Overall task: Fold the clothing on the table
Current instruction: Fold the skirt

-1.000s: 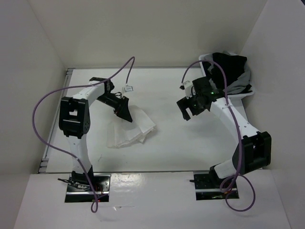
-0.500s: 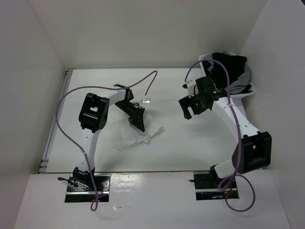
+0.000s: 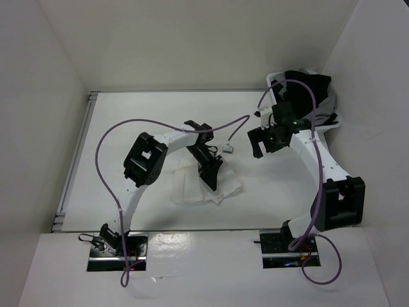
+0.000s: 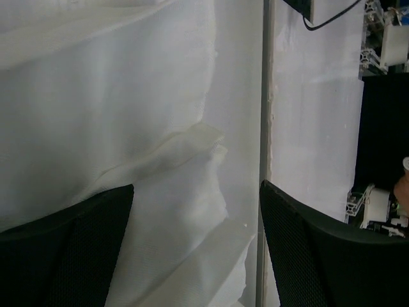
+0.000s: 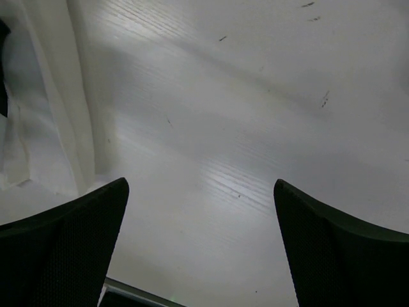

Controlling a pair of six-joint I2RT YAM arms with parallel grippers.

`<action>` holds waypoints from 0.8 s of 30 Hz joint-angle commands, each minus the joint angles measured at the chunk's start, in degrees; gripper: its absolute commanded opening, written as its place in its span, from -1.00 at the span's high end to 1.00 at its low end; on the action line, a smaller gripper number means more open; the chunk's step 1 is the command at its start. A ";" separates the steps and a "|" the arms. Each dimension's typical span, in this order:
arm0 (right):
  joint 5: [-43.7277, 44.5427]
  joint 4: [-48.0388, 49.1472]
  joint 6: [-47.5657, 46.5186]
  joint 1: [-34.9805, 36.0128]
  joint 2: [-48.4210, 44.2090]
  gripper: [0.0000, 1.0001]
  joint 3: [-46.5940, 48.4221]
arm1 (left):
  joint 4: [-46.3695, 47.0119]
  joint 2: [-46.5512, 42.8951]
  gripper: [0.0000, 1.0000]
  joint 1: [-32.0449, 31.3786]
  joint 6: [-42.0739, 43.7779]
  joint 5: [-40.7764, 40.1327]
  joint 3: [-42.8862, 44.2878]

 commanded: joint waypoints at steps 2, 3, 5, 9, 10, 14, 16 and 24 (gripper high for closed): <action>-3.08 3.11 0.87 -3.65 -5.63 -0.96 -1.12 | 3.17 -8.44 -0.78 5.07 -4.80 -5.85 0.87; -3.09 3.11 0.87 -4.52 -6.85 -0.96 -1.73 | 3.70 -12.55 -0.82 6.03 -6.12 -6.92 1.56; -4.31 3.81 0.87 -5.14 -8.00 -0.96 -2.26 | 4.32 -16.79 -0.92 9.02 -9.81 -10.07 3.49; -4.94 4.51 0.87 -7.25 -10.90 -0.96 -4.28 | 5.63 -29.25 -1.00 15.78 -14.21 -12.98 5.35; -5.46 5.21 0.87 -8.13 -12.22 -0.96 -4.28 | 6.24 -31.56 -1.00 17.54 -15.78 -13.86 4.83; -5.46 8.46 1.93 -10.07 -15.91 -0.96 -8.84 | 15.44 -48.74 -1.00 31.13 -20.10 -19.04 -7.54; -5.46 10.13 3.67 -12.25 -17.93 -0.96 -10.43 | 18.37 -54.40 -1.00 36.08 -20.72 -23.87 -18.40; 0.33 16.29 6.23 -16.40 -20.75 -0.96 -14.13 | 30.68 -70.60 -1.00 55.50 -27.66 -35.04 -46.13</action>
